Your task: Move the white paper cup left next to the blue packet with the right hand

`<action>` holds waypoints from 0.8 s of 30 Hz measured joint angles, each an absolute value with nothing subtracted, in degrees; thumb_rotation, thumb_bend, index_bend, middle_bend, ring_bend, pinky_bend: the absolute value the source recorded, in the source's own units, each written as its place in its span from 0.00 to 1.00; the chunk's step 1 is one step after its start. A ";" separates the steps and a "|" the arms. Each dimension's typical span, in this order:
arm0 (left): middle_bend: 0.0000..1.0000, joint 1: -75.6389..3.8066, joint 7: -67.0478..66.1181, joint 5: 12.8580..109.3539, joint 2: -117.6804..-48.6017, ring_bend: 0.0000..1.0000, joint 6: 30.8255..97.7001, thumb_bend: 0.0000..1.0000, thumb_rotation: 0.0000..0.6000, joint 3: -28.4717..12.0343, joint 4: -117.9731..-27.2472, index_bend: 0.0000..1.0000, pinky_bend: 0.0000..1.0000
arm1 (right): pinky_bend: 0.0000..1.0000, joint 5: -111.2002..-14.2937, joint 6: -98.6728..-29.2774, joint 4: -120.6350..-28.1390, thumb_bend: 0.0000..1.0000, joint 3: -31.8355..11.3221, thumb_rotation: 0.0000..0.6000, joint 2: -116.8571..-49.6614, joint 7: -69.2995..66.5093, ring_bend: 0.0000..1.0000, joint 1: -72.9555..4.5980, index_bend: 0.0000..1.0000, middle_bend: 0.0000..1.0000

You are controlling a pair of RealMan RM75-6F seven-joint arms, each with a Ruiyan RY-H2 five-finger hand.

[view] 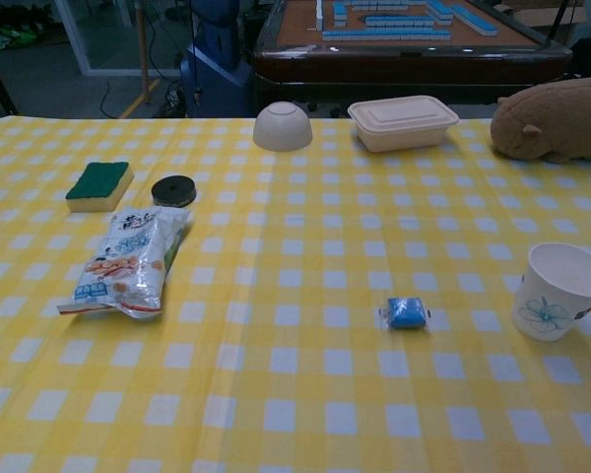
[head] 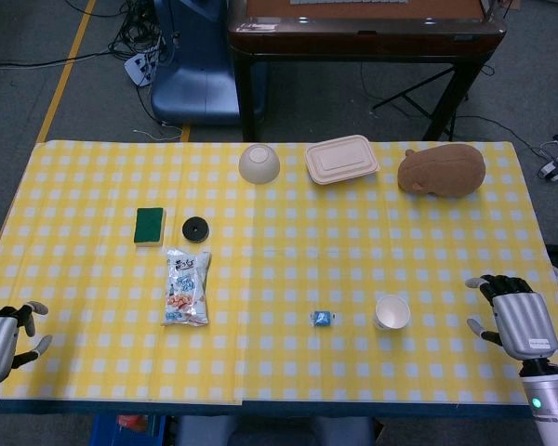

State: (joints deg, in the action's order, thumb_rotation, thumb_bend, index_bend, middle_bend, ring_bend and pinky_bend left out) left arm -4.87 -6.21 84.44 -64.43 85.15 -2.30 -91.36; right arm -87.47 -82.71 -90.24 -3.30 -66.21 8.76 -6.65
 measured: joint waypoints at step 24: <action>0.63 -3.65 -2.20 85.40 -62.30 0.49 87.67 0.25 1.00 -2.71 -92.61 0.53 0.62 | 1.00 -91.47 -75.01 -98.14 0.00 -1.65 1.00 -64.25 22.55 1.00 -11.91 0.26 1.00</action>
